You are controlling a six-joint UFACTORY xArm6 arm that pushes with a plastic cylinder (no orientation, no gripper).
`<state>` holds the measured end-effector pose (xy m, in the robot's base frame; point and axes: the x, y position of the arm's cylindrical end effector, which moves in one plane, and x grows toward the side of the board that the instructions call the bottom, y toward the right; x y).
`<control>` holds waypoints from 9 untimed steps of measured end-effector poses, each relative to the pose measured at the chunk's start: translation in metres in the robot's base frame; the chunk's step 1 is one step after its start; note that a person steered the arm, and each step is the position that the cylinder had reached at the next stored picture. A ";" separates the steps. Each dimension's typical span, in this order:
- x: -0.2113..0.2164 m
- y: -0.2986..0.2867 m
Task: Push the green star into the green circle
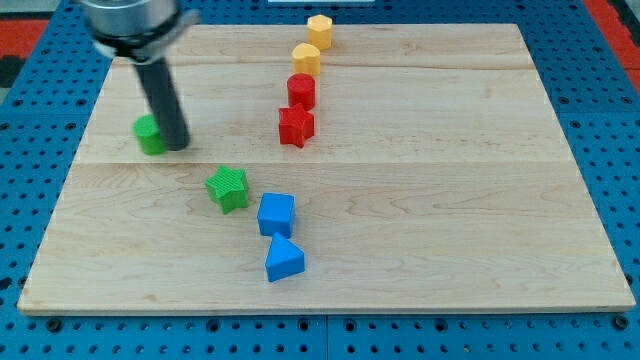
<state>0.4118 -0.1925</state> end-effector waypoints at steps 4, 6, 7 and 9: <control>0.060 0.162; 0.076 0.055; 0.076 0.015; 0.102 -0.011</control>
<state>0.5140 -0.2038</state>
